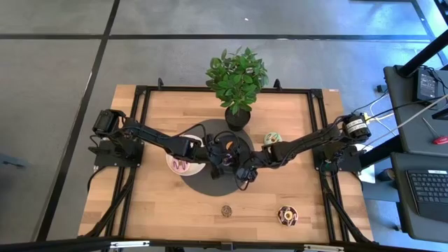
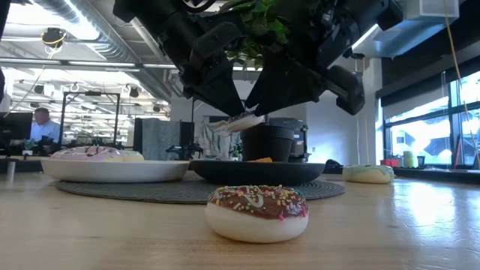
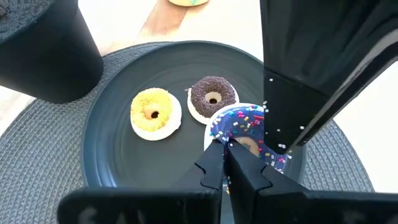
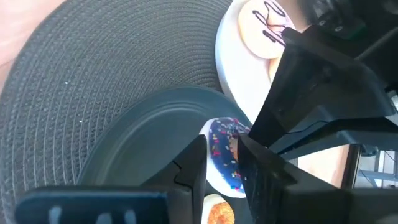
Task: Pick & Place donuts
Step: Put the small blue donut on the black plate
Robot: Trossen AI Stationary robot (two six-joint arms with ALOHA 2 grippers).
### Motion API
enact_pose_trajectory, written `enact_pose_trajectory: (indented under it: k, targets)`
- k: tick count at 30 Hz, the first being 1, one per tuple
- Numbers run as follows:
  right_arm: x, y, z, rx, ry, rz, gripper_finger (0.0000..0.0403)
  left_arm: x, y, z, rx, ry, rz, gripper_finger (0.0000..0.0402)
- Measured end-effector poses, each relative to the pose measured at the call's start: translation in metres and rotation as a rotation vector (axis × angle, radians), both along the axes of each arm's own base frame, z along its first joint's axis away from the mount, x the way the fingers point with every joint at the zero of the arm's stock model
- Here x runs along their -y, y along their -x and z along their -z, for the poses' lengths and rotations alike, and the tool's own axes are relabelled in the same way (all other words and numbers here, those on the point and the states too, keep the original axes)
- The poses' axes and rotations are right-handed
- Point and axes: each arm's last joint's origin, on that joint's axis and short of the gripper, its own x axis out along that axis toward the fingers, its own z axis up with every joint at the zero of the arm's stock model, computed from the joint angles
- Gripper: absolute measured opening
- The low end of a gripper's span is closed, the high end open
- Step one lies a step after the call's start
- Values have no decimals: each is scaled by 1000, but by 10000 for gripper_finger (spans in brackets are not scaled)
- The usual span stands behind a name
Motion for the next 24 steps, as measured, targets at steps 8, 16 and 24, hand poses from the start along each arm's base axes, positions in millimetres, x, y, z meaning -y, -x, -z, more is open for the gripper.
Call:
enact_pose_trajectory:
  k: [8, 16, 24]
  targets:
    - [0, 0, 1, -7, 2, -1, 80, 0, 0, 0, 4, -5, 6, 6]
    - [0, 1, 1, -9, 2, 0, 35, 1, -2, -1, 18, 9, 18, 6]
    - [1, 1, 1, -7, 8, 11, 5, 1, -2, -1, 17, 13, 22, 7]
